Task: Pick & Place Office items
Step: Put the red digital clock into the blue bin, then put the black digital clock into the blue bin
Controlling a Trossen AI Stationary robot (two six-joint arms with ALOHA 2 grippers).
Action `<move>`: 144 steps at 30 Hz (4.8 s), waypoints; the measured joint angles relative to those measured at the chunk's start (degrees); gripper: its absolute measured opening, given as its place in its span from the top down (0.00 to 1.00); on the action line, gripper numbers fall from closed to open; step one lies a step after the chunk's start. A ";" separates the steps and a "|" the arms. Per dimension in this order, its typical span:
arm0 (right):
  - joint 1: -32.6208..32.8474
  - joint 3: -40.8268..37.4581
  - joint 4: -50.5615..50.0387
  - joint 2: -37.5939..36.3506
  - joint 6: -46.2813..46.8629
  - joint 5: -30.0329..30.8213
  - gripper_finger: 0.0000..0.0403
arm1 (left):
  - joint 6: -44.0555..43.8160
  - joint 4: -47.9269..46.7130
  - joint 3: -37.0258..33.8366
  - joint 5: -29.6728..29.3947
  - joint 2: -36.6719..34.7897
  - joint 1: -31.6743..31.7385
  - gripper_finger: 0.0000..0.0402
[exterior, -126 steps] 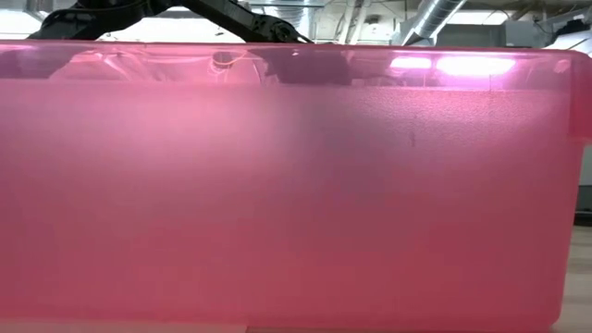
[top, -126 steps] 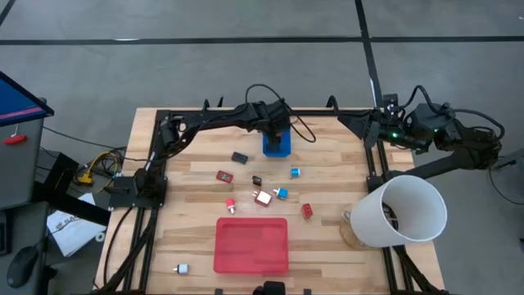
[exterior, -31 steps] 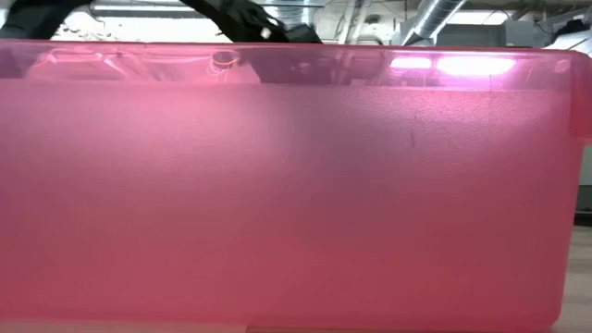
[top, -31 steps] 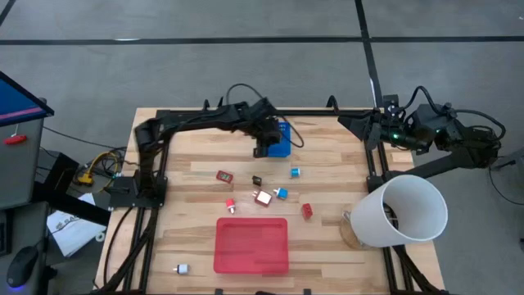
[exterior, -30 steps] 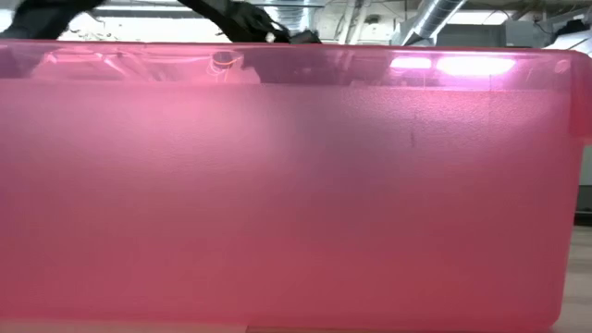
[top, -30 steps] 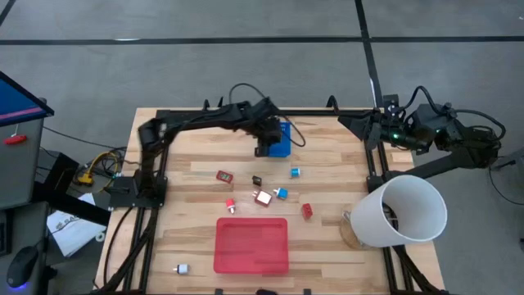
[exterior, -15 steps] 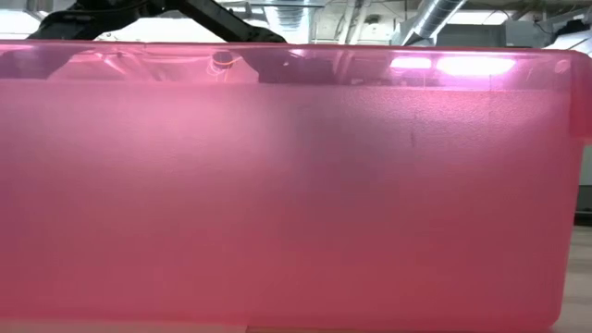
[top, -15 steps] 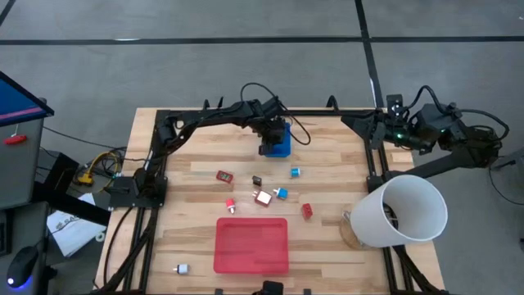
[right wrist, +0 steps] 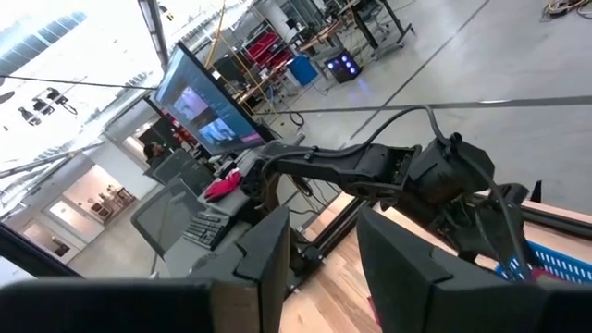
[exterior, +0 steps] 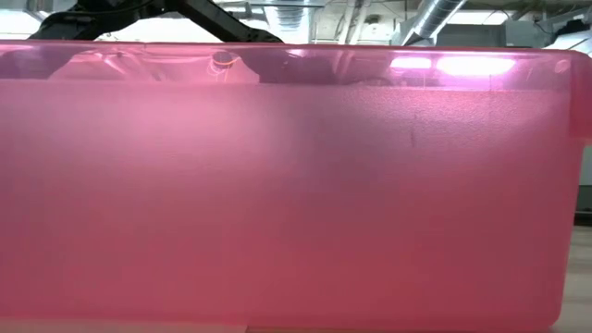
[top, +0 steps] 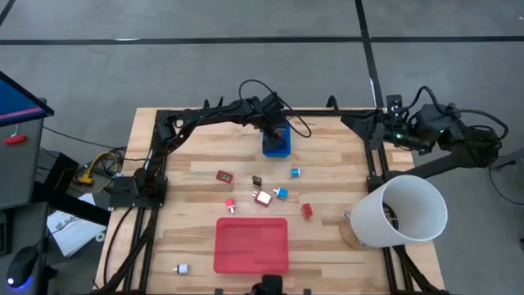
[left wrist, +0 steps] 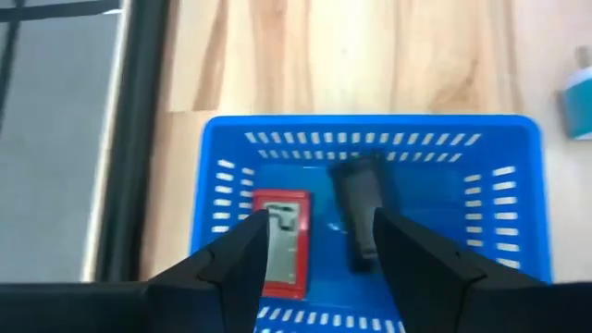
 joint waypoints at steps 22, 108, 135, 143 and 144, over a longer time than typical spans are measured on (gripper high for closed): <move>0.11 0.02 -2.00 0.65 1.07 0.54 0.70 | 0.09 -21.28 -17.68 12.48 -31.21 -2.45 0.57; -1.88 0.02 0.31 4.17 3.50 2.03 0.70 | 9.14 6.39 -8.94 2.67 -5.52 -2.00 0.65; -1.78 0.02 0.71 4.22 2.14 1.83 0.69 | 1.46 9.99 -8.92 7.52 -16.74 0.00 0.34; 0.19 0.02 0.85 4.85 1.60 1.74 0.69 | -1.53 -2.83 -8.91 8.56 -16.74 0.46 0.35; 0.64 0.00 0.79 5.02 1.53 1.70 0.69 | -2.16 -5.63 -9.16 9.44 -16.86 0.61 0.34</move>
